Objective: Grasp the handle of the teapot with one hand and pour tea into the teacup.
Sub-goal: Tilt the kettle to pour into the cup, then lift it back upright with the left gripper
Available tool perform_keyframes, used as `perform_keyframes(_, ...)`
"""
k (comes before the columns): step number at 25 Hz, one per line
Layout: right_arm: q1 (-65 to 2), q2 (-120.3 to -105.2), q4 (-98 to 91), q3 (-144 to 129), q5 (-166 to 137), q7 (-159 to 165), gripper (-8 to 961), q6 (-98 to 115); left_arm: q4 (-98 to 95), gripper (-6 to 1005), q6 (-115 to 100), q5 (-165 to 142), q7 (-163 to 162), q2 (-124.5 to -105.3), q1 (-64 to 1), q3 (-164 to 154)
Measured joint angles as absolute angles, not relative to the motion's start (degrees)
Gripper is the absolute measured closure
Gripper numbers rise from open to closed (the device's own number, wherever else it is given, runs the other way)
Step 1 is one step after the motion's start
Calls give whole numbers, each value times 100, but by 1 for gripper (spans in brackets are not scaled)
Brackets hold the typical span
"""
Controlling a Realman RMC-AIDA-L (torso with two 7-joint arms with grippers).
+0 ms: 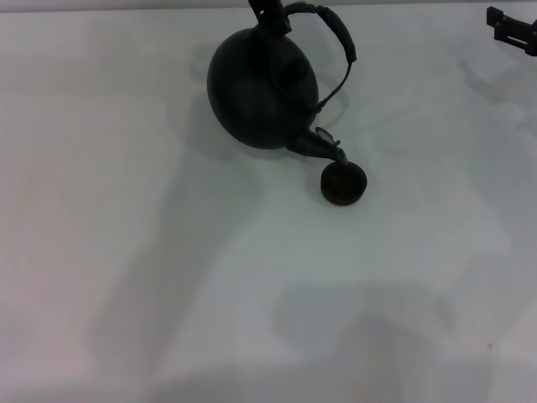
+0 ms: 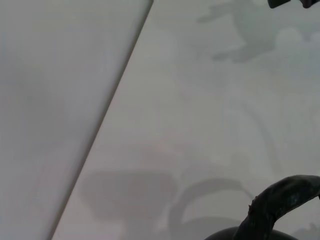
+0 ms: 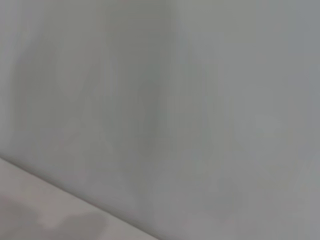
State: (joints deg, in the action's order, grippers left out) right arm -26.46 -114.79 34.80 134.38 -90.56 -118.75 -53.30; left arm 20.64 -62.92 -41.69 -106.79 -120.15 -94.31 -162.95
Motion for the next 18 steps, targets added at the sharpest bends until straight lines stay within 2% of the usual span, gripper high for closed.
perform_keyframes(18,-2628,-11483,3480,13438,-8982,-11874,124,-5368,2044,833,-6269,-4334,-10722,-12007,-9548,-16295)
